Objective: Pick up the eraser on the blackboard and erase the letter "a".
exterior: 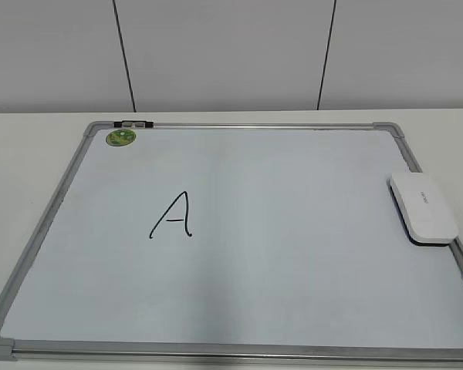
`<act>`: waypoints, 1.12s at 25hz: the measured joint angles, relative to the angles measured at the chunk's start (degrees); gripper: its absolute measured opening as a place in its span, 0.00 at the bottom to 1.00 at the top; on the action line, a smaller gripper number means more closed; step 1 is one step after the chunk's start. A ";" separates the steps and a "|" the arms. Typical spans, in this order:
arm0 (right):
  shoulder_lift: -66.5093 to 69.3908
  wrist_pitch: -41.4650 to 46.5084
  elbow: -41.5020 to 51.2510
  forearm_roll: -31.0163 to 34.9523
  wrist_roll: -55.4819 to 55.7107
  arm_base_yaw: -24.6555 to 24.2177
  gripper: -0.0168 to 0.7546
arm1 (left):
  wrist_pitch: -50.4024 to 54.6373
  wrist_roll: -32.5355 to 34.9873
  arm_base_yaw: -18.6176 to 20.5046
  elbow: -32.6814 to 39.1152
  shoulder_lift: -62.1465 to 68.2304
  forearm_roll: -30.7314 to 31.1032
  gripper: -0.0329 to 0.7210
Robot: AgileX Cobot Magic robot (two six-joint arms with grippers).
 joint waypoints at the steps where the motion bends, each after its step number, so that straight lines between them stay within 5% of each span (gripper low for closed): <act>1: 0.00 0.00 0.00 0.00 0.00 0.00 0.67 | 0.00 0.00 0.00 0.00 0.00 0.00 0.39; 28: -1.07 0.00 0.00 0.00 -1.41 0.00 0.67 | 0.00 0.00 -2.19 0.00 -0.23 0.00 0.39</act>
